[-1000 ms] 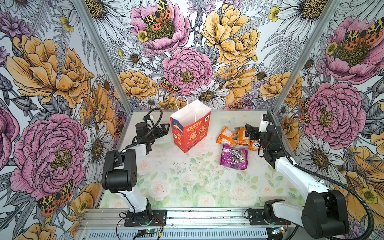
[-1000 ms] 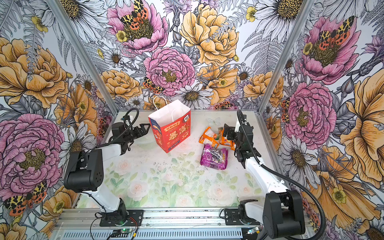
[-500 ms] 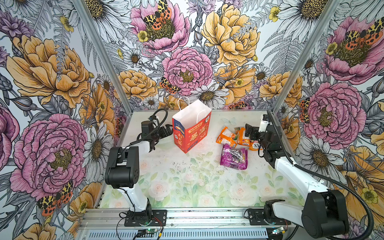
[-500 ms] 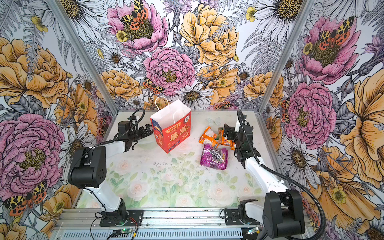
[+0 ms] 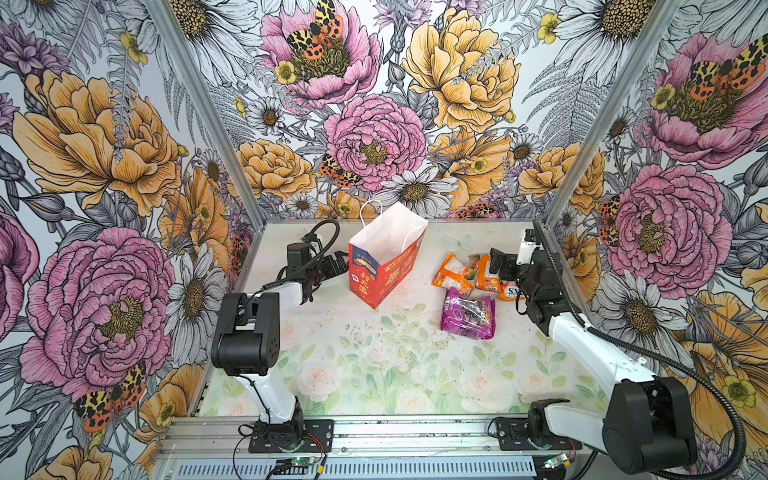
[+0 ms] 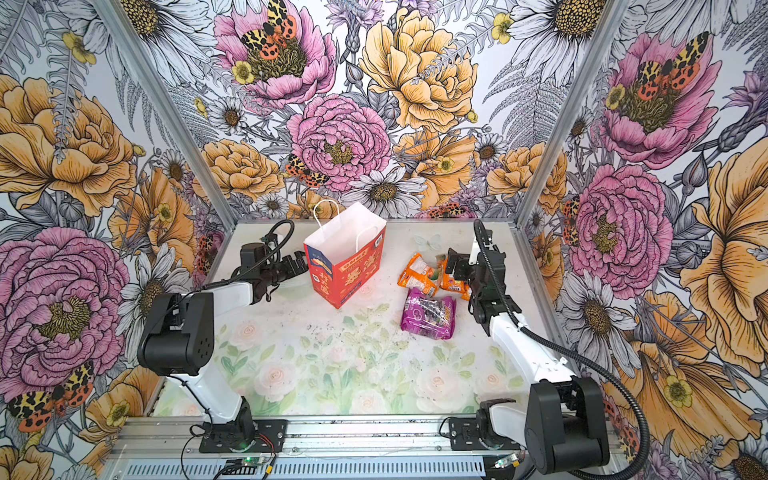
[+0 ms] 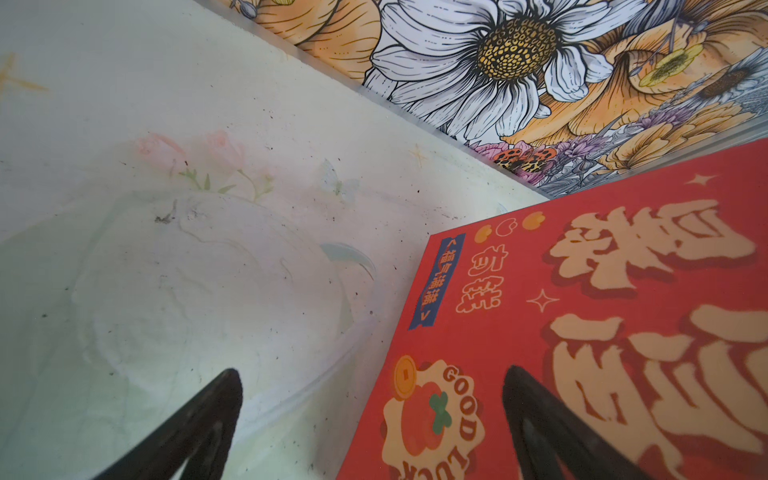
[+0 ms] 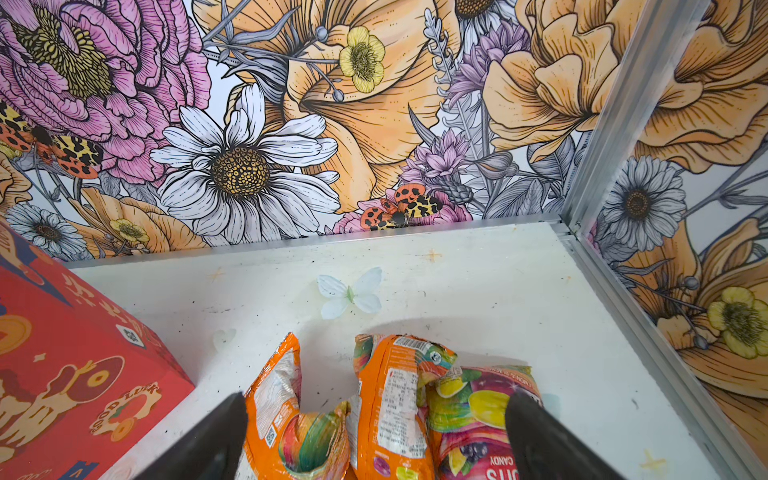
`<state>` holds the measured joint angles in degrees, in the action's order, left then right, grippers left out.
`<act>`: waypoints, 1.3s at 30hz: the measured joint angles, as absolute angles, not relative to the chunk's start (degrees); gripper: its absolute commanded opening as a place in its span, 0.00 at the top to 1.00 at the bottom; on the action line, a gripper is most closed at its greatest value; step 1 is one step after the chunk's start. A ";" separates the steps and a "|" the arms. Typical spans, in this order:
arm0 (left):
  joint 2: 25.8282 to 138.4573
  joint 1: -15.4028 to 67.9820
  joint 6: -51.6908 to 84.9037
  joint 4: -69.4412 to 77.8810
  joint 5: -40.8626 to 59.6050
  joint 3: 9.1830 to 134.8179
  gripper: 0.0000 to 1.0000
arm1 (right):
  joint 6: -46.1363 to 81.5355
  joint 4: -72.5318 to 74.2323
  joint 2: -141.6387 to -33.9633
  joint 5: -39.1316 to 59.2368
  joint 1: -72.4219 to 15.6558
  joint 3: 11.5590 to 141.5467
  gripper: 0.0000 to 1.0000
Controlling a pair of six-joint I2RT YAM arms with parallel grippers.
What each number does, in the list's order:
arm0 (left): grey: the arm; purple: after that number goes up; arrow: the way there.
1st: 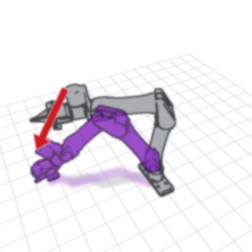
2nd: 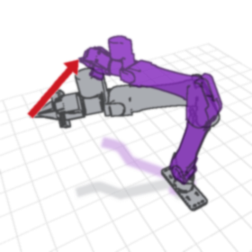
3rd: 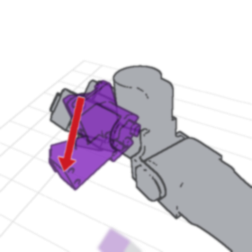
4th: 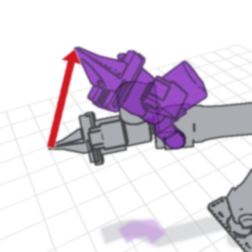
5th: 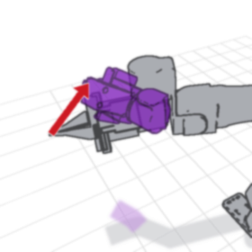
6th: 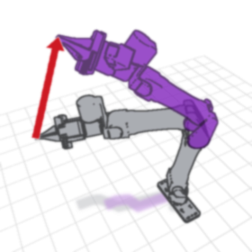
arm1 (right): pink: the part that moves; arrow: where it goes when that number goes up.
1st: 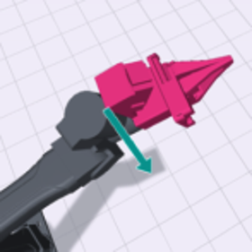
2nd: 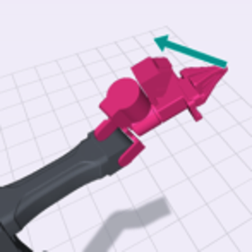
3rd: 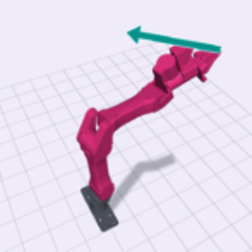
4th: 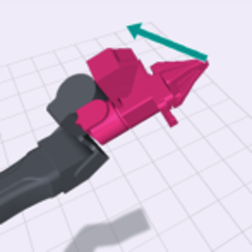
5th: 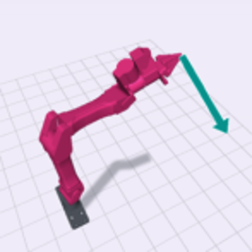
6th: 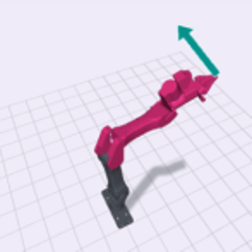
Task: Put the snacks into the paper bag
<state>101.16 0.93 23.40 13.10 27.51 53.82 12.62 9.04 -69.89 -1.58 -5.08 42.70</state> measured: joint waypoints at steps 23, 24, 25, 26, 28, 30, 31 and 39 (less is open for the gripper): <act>101.06 2.37 23.46 11.03 26.74 52.75 0.01 | 12.64 9.04 -72.51 -0.23 -5.34 43.35 0.02; 100.92 2.55 23.49 10.70 26.61 52.69 0.01 | 12.64 8.99 -72.58 -0.14 -5.34 43.35 0.02; 100.75 2.76 23.51 10.52 26.50 52.53 0.01 | 12.67 8.99 -72.58 -0.14 -5.34 43.35 0.02; 100.47 2.96 23.55 10.41 26.39 52.23 0.01 | 12.67 9.02 -72.58 -0.14 -5.34 43.35 0.02; 99.66 3.53 23.68 10.11 26.22 51.24 0.01 | 12.64 9.04 -72.58 -0.14 -5.34 43.35 0.02; 99.09 4.08 23.68 9.67 26.13 50.63 0.01 | 12.64 9.04 -72.58 -0.14 -5.34 43.35 0.02; 98.98 4.38 23.73 9.56 26.11 50.46 0.01 | 12.64 9.04 -72.60 -0.14 -5.34 43.35 0.02; 98.94 6.00 24.14 8.99 25.96 50.28 0.01 | 12.64 8.99 -73.63 -0.10 -5.34 43.35 0.02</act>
<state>98.94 6.00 24.14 8.99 25.96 50.28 12.64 8.99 -73.63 -0.10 -5.34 43.35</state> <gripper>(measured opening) 0.987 0.980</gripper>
